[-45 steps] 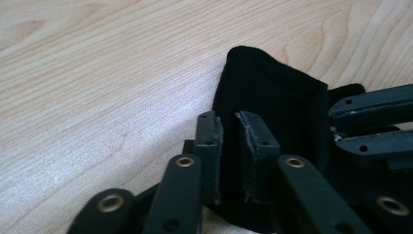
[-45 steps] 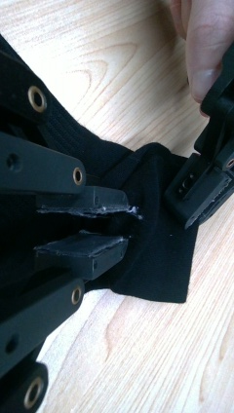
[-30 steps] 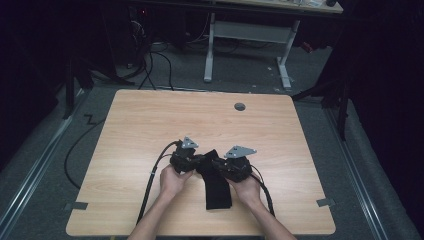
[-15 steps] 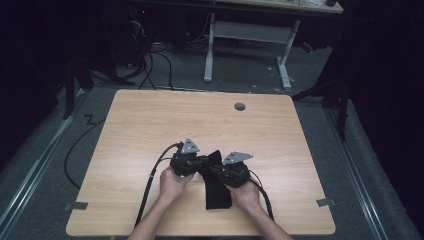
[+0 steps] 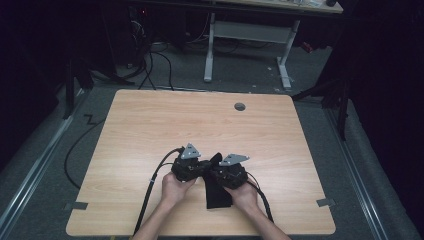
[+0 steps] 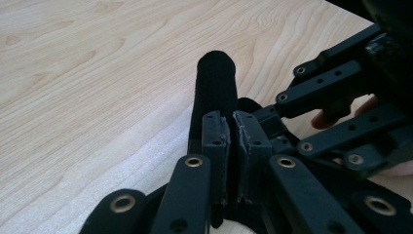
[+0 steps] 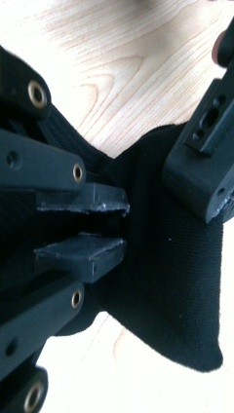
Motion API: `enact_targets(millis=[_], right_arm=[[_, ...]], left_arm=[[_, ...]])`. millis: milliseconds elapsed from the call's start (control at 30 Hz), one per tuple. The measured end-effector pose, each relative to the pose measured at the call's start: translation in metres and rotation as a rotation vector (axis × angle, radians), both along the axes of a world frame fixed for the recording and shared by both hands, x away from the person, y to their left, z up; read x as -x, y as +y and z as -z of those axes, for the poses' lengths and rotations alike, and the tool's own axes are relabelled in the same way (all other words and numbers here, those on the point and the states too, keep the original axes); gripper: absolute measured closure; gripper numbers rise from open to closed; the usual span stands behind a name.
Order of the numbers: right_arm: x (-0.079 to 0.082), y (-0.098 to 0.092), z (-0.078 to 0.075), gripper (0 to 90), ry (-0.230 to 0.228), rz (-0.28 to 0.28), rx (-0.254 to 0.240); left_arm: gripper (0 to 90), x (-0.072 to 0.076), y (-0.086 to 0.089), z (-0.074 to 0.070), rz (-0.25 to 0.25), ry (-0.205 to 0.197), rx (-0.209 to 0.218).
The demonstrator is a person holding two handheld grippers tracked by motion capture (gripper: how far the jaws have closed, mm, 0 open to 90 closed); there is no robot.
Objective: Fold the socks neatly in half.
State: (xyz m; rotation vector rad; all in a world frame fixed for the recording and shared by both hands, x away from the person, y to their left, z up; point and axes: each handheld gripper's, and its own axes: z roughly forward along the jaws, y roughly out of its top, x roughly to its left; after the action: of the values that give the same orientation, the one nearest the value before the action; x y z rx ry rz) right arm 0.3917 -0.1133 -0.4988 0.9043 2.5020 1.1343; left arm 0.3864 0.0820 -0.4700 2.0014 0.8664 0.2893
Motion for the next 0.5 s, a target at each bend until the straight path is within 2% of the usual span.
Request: enact_targets(millis=[133,267,367,500], right_arm=[[0.007,-0.007,-0.007,69.7,-0.015,-0.002,-0.026],[0.02,-0.017,-0.013,68.1,-0.042,-0.027,-0.017],[0.031,-0.025,-0.011,67.4,-0.04,-0.036,-0.017],[0.043,-0.034,-0.005,66.2,-0.033,-0.04,0.008]], left_arm=[[84.0,-0.001,0.001,0.0,-0.004,-0.001,-0.008],[84.0,-0.002,0.002,0.0,-0.012,0.0,-0.009],[84.0,-0.003,0.002,0.0,-0.013,-0.002,-0.013],[84.1,-0.003,0.003,0.0,-0.016,-0.002,-0.012]])
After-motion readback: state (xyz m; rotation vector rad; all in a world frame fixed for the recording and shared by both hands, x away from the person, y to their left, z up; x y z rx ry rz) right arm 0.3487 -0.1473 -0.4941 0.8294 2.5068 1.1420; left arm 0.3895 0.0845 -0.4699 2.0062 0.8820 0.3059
